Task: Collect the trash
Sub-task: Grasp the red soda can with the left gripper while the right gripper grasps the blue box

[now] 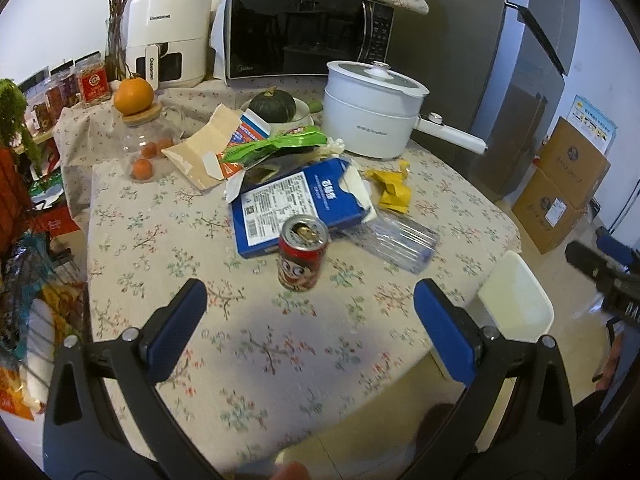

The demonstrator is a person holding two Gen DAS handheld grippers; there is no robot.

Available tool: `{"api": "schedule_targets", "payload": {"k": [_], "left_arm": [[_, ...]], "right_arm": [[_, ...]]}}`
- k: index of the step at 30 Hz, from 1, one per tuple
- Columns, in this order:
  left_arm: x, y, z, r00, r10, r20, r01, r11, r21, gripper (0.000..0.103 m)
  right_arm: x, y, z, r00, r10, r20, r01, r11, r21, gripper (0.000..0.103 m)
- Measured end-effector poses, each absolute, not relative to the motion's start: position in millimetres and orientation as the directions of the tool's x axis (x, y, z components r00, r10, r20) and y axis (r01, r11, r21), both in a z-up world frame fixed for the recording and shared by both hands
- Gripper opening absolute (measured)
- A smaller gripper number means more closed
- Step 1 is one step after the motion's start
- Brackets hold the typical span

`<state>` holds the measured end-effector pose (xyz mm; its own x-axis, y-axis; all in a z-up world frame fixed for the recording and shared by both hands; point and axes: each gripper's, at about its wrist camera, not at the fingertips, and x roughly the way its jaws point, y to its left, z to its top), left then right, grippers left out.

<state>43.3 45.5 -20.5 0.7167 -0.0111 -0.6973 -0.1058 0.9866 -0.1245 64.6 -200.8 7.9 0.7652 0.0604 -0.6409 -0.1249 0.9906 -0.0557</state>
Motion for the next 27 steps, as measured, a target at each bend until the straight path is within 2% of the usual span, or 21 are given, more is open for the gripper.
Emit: {"api": "schedule_targets", "payload": {"k": [4, 6, 15, 20, 23, 27], "left_arm": [[64, 56, -46, 0.703, -0.051, -0.709, -0.080, 0.985, -0.151, 0.100], [78, 58, -61, 0.680, -0.075, -0.730, -0.058, 0.986, -0.156, 0.090], [132, 54, -99, 0.646, -0.083, -0.759, -0.015, 0.993, -0.121, 0.070], [145, 53, -107, 0.642, -0.058, -0.765, -0.033, 0.994, -0.103, 0.066], [149, 53, -109, 0.643, -0.059, -0.764, -0.028, 0.995, -0.101, 0.056], [149, 53, -105, 0.649, -0.043, -0.759, -0.026, 0.997, -0.079, 0.056]], "right_arm": [[105, -196, 0, 0.722, 0.099, -0.685, -0.152, 0.988, -0.017, 0.103], [124, -192, -7, 0.687, 0.135, -0.714, -0.176, 0.984, 0.017, 0.103], [188, -184, -62, 0.504, 0.279, -0.818, -0.269, 0.950, 0.158, 0.103], [210, -188, -70, 0.485, 0.304, -0.820, -0.275, 0.943, 0.187, 0.103], [217, -187, -74, 0.465, 0.335, -0.819, -0.272, 0.935, 0.228, 0.103], [221, -183, -78, 0.440, 0.373, -0.817, -0.278, 0.922, 0.270, 0.103]]}}
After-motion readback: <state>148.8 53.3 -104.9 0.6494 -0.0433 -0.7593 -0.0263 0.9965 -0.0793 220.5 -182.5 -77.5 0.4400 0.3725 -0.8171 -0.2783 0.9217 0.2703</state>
